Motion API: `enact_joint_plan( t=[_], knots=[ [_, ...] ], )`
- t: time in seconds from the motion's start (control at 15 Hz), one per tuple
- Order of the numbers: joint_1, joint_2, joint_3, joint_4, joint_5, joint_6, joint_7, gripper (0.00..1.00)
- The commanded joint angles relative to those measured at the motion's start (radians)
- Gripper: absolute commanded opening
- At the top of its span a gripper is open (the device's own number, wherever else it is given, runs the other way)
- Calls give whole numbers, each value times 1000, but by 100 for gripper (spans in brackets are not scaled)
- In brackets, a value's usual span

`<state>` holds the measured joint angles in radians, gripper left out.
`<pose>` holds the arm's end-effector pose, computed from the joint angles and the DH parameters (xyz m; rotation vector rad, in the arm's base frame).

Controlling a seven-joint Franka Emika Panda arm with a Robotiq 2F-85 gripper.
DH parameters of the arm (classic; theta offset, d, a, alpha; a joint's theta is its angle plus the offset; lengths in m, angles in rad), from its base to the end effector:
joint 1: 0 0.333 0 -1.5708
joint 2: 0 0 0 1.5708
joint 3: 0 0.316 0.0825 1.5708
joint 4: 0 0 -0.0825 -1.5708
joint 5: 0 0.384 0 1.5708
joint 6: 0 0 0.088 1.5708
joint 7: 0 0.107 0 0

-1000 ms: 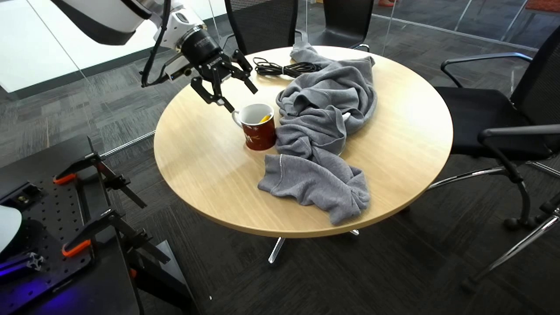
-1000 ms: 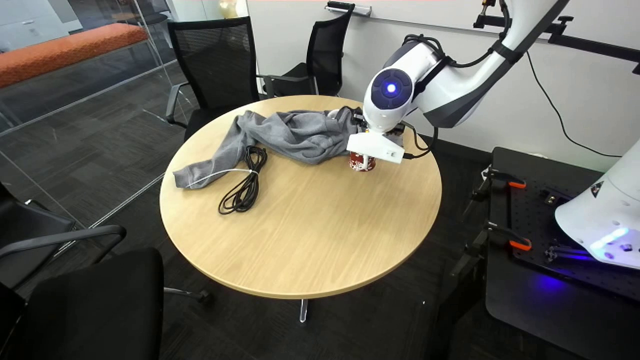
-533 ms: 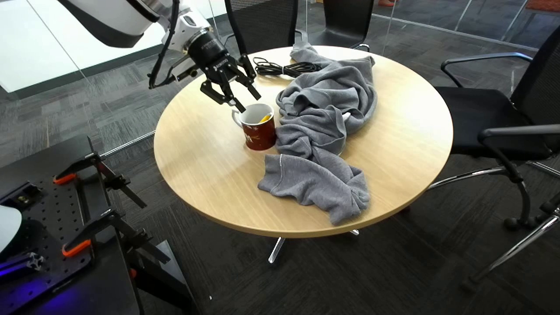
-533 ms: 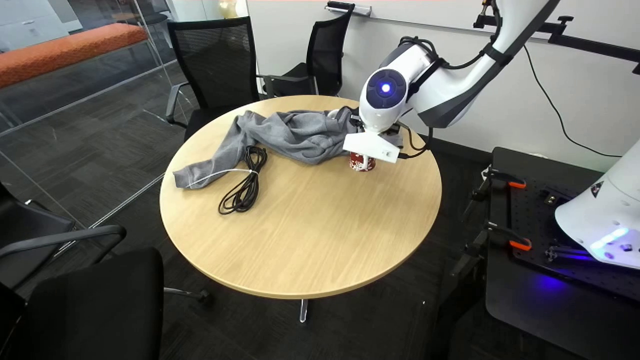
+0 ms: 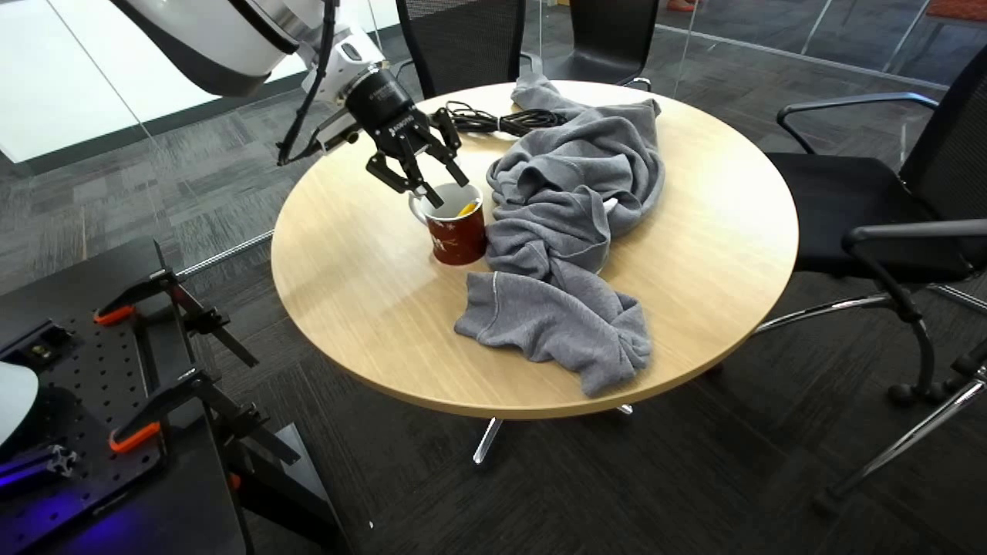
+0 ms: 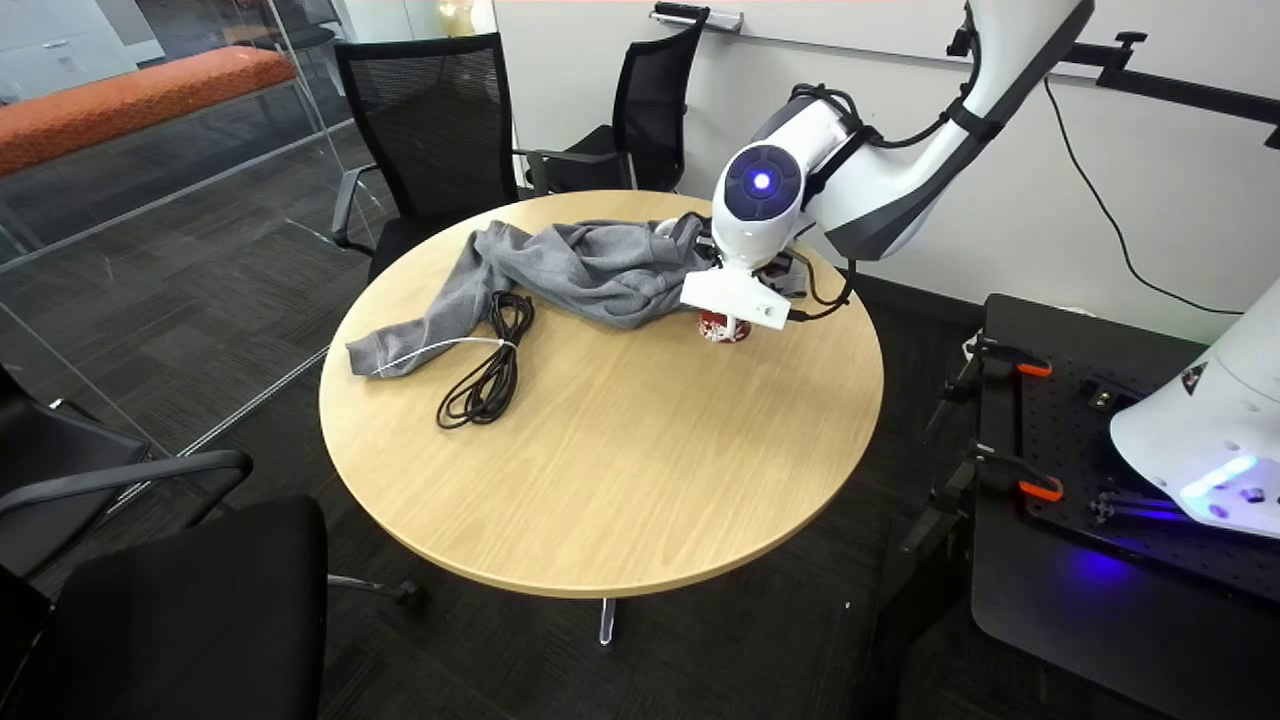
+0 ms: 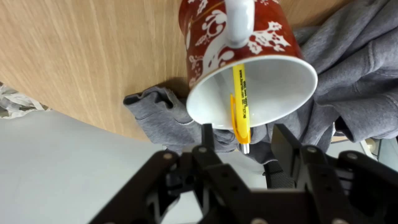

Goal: Remove the marker out of the cup and put it on the table

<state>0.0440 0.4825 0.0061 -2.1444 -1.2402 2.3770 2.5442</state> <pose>0.5454 0.0175 0.1591 1.9638 -1.7360 0.8585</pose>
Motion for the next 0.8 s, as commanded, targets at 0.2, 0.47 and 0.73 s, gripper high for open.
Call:
enact_joint_plan(
  t=[0.2,0.47,0.73],
  knots=[
    [-5,46,-9,54,2,27,-19,49],
    [-7,67,-9,76,7,27,-26,48],
    [-8,86,-9,98,13,26,-35,47]
  ],
)
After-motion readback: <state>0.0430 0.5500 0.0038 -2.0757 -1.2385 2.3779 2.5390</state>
